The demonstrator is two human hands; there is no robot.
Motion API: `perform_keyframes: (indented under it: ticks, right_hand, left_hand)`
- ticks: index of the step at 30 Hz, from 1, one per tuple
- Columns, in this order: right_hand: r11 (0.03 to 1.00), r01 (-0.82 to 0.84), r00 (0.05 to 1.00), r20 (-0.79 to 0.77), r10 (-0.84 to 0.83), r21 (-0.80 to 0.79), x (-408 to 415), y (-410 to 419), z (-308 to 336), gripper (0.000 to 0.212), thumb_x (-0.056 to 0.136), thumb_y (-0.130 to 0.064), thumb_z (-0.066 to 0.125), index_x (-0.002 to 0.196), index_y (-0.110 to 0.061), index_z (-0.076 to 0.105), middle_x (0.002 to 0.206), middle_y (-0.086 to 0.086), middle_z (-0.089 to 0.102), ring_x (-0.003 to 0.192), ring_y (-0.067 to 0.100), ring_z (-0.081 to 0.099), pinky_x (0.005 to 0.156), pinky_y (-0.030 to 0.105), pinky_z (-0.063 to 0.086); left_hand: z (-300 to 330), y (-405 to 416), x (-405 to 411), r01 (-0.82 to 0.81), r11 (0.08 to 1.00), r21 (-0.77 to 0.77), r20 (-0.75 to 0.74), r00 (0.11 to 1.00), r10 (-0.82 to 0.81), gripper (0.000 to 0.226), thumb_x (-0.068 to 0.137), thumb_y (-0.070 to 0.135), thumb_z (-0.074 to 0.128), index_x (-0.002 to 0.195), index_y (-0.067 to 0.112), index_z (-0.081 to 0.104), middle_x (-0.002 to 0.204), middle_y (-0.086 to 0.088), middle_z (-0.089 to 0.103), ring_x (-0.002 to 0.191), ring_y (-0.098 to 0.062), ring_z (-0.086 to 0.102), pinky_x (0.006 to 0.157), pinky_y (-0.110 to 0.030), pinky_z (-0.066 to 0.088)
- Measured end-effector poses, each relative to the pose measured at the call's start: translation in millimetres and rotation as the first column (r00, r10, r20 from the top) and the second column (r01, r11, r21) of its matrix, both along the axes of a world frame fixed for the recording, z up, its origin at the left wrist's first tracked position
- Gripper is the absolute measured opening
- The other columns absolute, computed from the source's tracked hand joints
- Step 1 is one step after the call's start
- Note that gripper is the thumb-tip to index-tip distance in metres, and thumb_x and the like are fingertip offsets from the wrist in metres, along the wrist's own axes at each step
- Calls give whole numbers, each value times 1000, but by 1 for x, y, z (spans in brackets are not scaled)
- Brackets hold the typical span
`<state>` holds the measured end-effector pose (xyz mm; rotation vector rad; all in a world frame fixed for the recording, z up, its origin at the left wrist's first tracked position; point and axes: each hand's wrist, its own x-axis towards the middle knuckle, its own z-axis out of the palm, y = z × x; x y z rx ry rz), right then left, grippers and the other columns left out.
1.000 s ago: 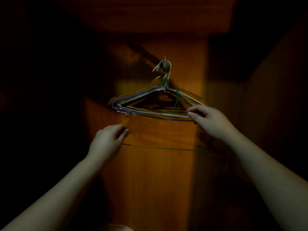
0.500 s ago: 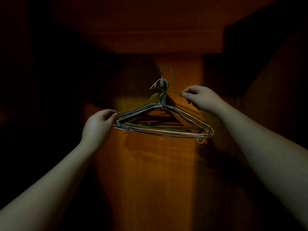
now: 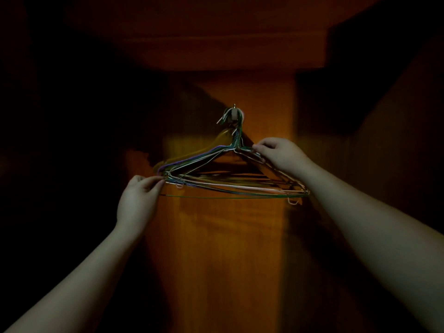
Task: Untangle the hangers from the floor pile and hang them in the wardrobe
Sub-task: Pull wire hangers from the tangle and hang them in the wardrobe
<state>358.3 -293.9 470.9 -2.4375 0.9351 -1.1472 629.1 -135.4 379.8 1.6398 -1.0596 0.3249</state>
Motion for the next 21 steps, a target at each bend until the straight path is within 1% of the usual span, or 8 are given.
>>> perform_keyframes:
  ticks: [3,5,8,10,11,14,18,21]
  right_hand:
    - [998,54,998,-19,-54,-15,3,-6,-1,24,99,-40,50,99,-22,65,83,-4,64,72,6,55,62,25,41]
    - [991,121,991,-48,-124,-62,6,-11,0,24,99,-42,50,98,-21,63,80,-4,62,70,8,54,61,26,41]
    - [966,214,968,-98,-229,-142,10,-18,4,25,97,-44,51,95,-21,60,78,-3,58,70,12,54,59,29,41]
    - [947,263,947,-137,-290,-186,12,-21,5,25,97,-46,50,94,-22,58,77,-4,55,69,12,52,56,27,40]
    - [936,283,936,-151,-317,-209,13,-21,6,26,97,-47,50,94,-22,58,77,-4,55,69,12,52,55,27,39]
    - [907,320,906,-192,-377,-272,15,-20,9,32,97,-47,49,95,-17,63,79,-2,56,73,16,54,59,31,45]
    - [891,338,874,-250,-416,-302,17,-14,10,34,97,-48,49,99,-17,62,80,-2,55,75,17,54,53,27,37]
    - [880,363,854,-268,-446,-306,19,-9,10,35,97,-49,49,103,-17,62,86,0,57,79,18,55,55,27,39]
  left_hand:
    - [-2,-7,-2,0,1000,18,-7,1000,0,28,97,29,58,118,16,70,102,-4,54,95,-15,53,74,-23,35]
    - [0,-14,-3,5,1000,20,-15,1000,-5,28,97,28,57,118,14,70,105,-5,55,96,-16,52,75,-24,35]
    - [4,-27,-3,-12,999,40,-26,1000,13,30,97,28,57,118,9,68,112,-9,59,103,-23,56,78,-28,38]
    - [7,-35,-2,-26,999,46,-56,998,29,29,97,28,58,115,7,66,115,-11,62,106,-26,58,78,-30,40]
    - [8,-39,-2,-33,998,54,-68,997,36,27,96,27,59,112,6,65,114,-12,63,105,-27,58,77,-31,40]
    - [8,-46,0,-29,996,84,-60,998,34,22,95,24,60,106,5,63,110,-13,63,100,-27,57,74,-32,39]
    - [7,-52,8,-31,993,116,-30,999,35,22,96,25,59,106,7,63,112,-11,59,91,-22,56,73,-35,44]
    - [6,-51,13,-31,988,150,-29,999,36,23,97,27,57,110,8,63,115,-10,56,89,-20,55,71,-35,47]
